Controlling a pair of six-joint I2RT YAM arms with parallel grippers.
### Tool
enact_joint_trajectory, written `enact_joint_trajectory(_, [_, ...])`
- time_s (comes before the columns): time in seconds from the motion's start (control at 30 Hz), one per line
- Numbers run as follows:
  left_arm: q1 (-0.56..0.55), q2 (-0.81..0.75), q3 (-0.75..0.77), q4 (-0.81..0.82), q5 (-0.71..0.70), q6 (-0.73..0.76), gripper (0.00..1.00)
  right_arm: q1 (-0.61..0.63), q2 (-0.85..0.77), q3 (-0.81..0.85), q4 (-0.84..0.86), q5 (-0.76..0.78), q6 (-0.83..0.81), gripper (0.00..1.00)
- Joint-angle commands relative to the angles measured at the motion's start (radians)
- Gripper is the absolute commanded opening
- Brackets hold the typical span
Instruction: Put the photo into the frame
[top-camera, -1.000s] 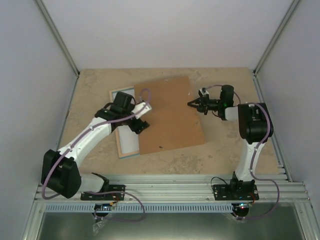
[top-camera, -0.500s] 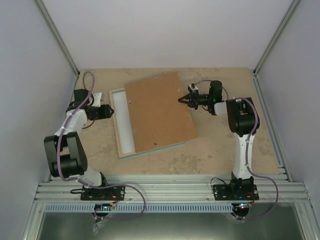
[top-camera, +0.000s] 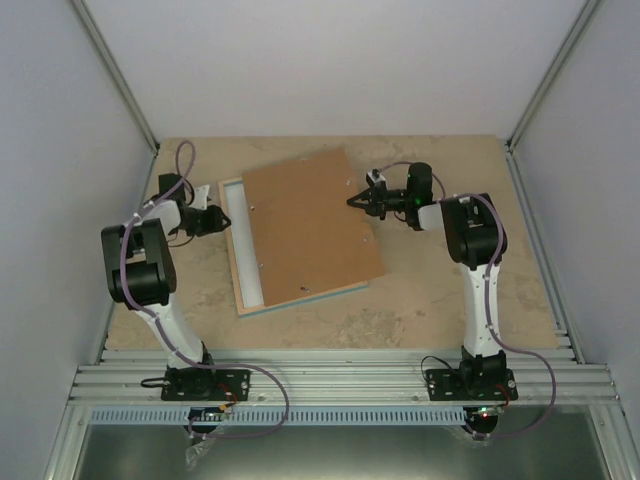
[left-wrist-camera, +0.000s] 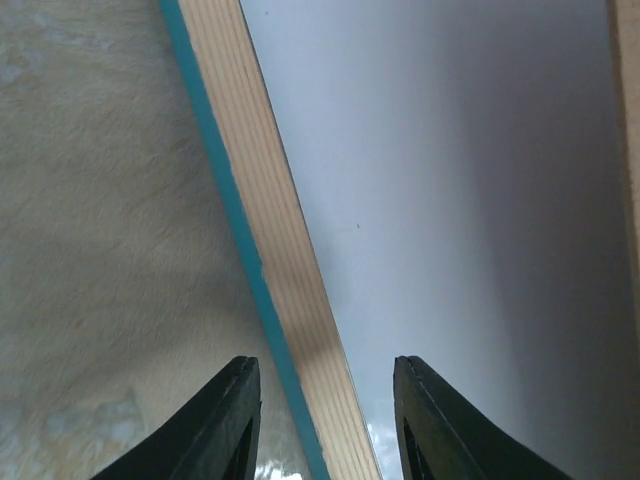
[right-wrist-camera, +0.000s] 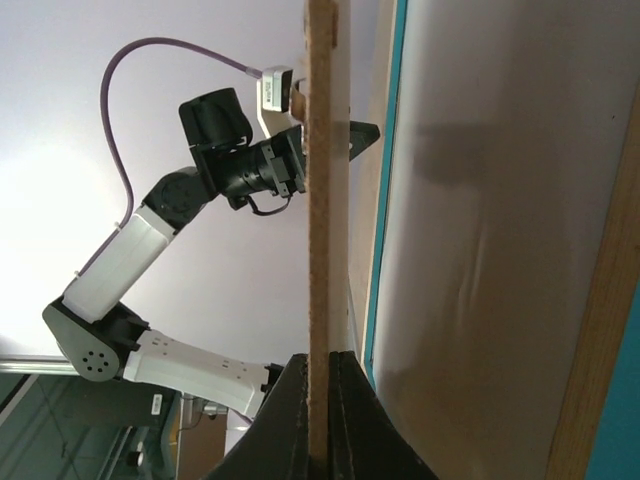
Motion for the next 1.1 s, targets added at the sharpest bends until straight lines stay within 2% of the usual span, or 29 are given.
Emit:
enact_joint_trajectory(0.0, [0.006,0.061,0.041,0.017,0.064,0.008,0.39,0.016,0.019,0.039,0.044,0.014,0.016,0.01])
enact_joint_trajectory(0.3, [-0.021,0.098,0.038,0.047,0.076,0.065,0.29,0.023,0.046,0.046,0.035,0.033,0.007,0.01])
enact_joint_trajectory(0.43, [-0.064,0.105,0.046,0.047,0.082,0.102,0.23,0.023,0.048,0.053,-0.027,0.039,-0.040,0.01])
enact_joint_trajectory(0.67, [-0.115,0.120,0.059,0.056,0.097,0.085,0.22,0.004,0.027,0.036,-0.125,0.065,-0.122,0.00])
enact_joint_trajectory(0.87, [-0.125,0.087,0.012,0.117,0.094,-0.034,0.20,-0.022,-0.021,-0.032,-0.201,0.116,-0.178,0.00])
enact_joint_trajectory(1.07, [-0.125,0.056,-0.056,0.156,0.050,-0.143,0.16,-0.027,-0.089,-0.105,-0.200,0.152,-0.169,0.00])
